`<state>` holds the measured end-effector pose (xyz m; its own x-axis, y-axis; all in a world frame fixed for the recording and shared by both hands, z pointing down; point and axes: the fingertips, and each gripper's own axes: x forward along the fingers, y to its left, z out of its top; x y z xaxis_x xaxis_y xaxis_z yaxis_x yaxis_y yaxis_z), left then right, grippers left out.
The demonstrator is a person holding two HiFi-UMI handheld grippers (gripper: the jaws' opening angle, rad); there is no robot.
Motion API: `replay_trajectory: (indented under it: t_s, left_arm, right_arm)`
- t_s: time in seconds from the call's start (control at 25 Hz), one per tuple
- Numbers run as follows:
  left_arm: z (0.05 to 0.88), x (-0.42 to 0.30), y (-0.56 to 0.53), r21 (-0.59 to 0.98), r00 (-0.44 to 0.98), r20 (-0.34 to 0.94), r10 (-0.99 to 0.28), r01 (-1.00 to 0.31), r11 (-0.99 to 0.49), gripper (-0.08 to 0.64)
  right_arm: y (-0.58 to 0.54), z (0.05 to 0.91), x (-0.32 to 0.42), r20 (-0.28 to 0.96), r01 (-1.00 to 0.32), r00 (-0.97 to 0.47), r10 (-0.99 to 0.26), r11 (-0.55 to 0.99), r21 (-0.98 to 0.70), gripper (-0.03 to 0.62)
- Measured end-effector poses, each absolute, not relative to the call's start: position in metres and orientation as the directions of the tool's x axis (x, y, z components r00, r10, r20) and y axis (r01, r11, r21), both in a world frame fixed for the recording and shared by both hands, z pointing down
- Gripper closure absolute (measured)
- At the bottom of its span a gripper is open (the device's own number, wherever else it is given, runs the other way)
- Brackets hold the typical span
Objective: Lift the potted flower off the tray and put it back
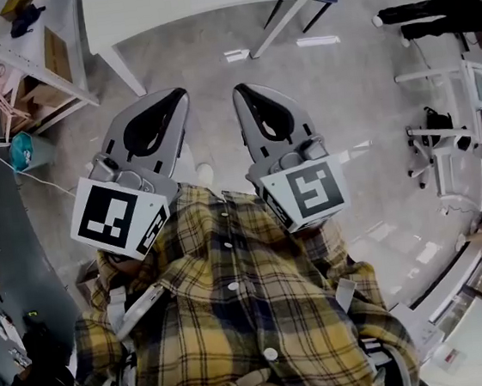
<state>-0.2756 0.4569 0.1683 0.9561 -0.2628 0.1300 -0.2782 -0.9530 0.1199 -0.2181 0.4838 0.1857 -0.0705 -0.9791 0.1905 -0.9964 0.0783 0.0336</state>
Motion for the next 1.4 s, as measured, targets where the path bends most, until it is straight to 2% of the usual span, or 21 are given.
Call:
replay_trajectory:
  t_s: [0.84,1.4]
  left_arm:
    - [0.156,-0.203,0.301,0.121,0.97,0.112,-0.215,-0.229,-0.966,0.552]
    - [0.16,-0.196,0.208,0.12,0.972,0.129,-0.196,-0.211,-0.97,0.552]
  right_arm:
    - [0.328,0.176,-0.154,0.193,-0.998,-0.025,-0.981,0.036,0.056,0.594]
    - [0.244,0.176,-0.141,0.215,-0.998,0.032,-0.976,-0.022,0.052,0.594]
